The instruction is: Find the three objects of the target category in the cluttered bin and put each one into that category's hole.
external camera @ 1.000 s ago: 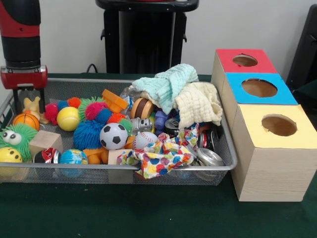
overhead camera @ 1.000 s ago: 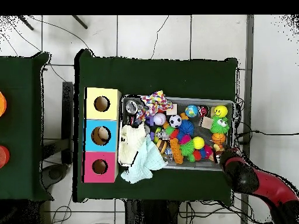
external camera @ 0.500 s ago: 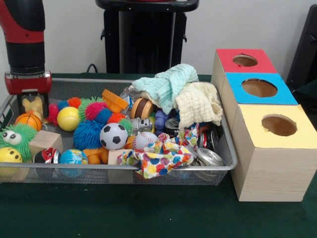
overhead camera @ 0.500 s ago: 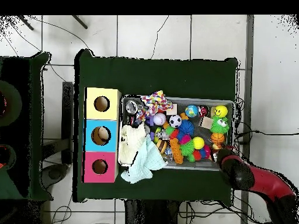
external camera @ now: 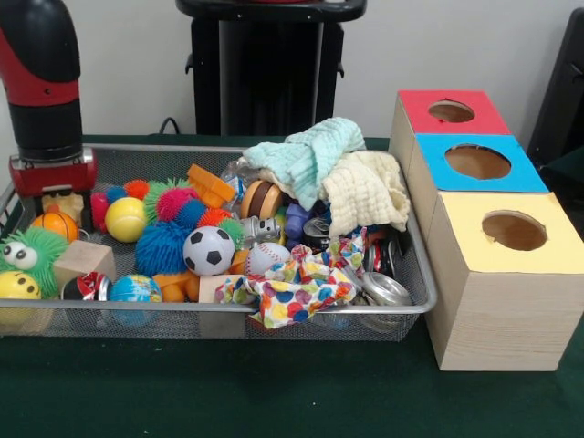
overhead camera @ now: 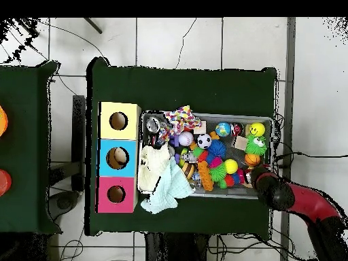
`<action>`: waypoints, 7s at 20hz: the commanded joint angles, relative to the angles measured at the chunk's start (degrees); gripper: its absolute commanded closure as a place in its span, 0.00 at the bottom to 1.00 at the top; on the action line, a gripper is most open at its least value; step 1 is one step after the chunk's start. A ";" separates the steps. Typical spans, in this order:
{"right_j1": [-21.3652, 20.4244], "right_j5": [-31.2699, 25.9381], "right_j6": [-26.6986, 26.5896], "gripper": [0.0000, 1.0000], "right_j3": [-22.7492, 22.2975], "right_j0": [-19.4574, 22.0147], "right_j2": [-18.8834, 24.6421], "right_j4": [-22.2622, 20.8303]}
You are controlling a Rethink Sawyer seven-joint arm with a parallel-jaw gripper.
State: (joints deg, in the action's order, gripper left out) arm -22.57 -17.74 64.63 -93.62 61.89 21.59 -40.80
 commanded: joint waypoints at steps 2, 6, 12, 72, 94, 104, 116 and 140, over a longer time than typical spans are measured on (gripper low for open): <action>8.88 -7.93 -6.86 0.00 8.99 0.25 2.85 -2.00; 9.84 -9.16 -9.41 0.00 9.25 1.99 5.13 -2.33; 10.05 -10.26 -10.92 1.00 7.37 4.98 8.48 -1.97; -44.23 -5.51 10.62 1.00 -40.33 1.63 10.46 18.28; -45.08 6.99 24.85 1.00 -49.08 -23.89 -9.87 26.34; -45.38 12.01 31.60 1.00 -52.27 -36.99 -17.88 32.01; -53.77 4.56 35.88 1.00 -53.17 -48.60 -23.53 37.55; -44.05 9.36 45.89 1.00 -47.41 -72.58 -36.78 43.91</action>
State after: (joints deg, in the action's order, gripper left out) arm -69.22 -7.92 95.30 -141.67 -9.61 -10.73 -0.07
